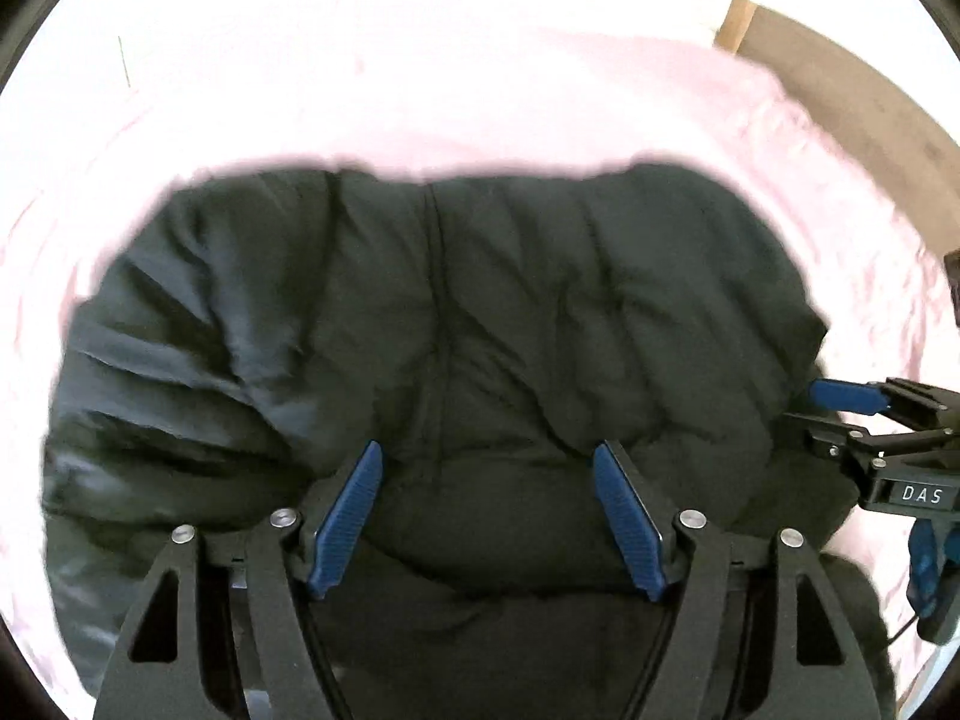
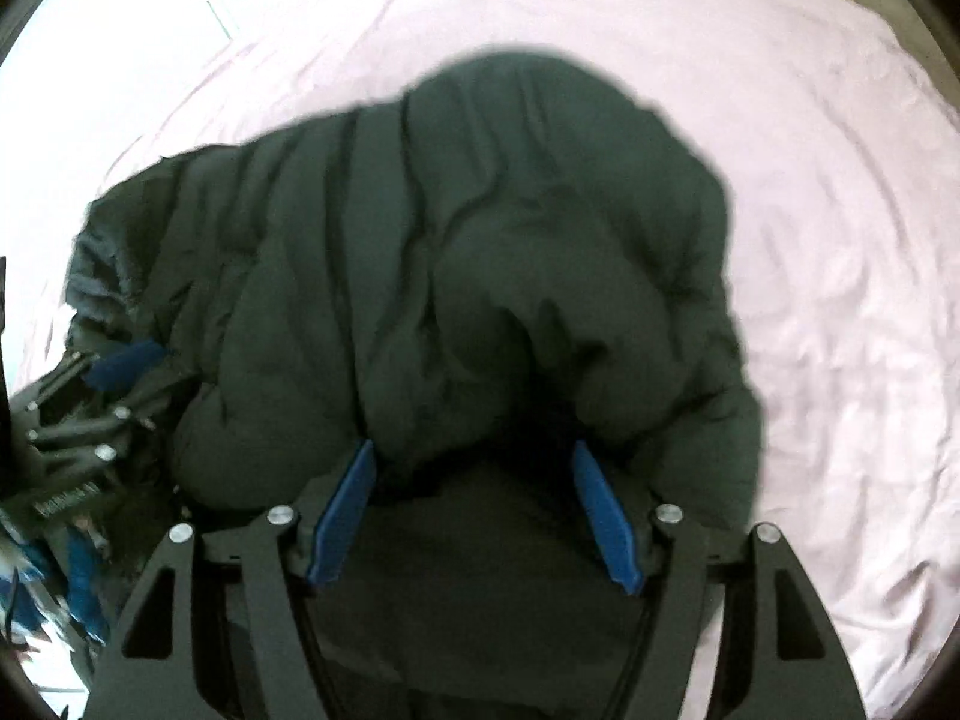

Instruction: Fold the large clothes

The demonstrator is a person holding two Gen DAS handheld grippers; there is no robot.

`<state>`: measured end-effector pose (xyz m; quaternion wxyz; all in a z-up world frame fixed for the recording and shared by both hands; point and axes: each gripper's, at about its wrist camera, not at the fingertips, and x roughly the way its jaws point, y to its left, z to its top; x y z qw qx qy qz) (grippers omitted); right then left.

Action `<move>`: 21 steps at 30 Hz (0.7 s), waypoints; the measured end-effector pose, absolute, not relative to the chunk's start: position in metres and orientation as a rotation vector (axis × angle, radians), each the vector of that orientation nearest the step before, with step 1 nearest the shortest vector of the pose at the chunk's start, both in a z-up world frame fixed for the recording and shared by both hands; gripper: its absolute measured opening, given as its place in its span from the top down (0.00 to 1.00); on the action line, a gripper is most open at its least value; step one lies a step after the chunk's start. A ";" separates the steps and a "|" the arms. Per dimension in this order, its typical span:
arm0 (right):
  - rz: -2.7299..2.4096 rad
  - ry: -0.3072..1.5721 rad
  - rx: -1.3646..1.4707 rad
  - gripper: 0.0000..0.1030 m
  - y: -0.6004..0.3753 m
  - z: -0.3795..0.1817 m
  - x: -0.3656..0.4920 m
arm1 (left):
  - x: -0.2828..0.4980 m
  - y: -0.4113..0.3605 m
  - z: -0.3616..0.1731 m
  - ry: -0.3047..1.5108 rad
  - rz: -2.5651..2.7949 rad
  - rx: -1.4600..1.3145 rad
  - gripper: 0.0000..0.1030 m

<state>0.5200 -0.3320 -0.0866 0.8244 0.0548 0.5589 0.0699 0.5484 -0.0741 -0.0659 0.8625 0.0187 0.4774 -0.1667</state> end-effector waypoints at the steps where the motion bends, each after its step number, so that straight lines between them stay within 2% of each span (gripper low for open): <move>1: 0.154 1.165 0.108 0.35 -0.334 -0.077 0.517 | 0.550 -0.068 -0.056 0.973 -0.342 0.036 0.30; 4: 0.164 1.092 0.086 0.35 -0.337 -0.048 0.517 | 0.566 -0.052 -0.045 0.932 -0.295 0.039 0.28; 8: 0.171 1.027 0.061 0.35 -0.331 -0.031 0.538 | 0.597 -0.035 -0.059 0.948 -0.176 0.054 0.27; 14: 0.152 1.146 0.069 0.34 -0.316 -0.086 0.562 | 0.620 -0.024 -0.115 1.110 -0.125 0.045 0.22; 17: 0.139 1.174 0.088 0.30 -0.317 -0.107 0.561 | 0.624 -0.030 -0.117 1.119 -0.127 0.045 0.21; 21: 0.128 1.177 0.103 0.30 -0.319 -0.100 0.559 | 0.630 -0.037 -0.099 1.097 -0.143 0.033 0.22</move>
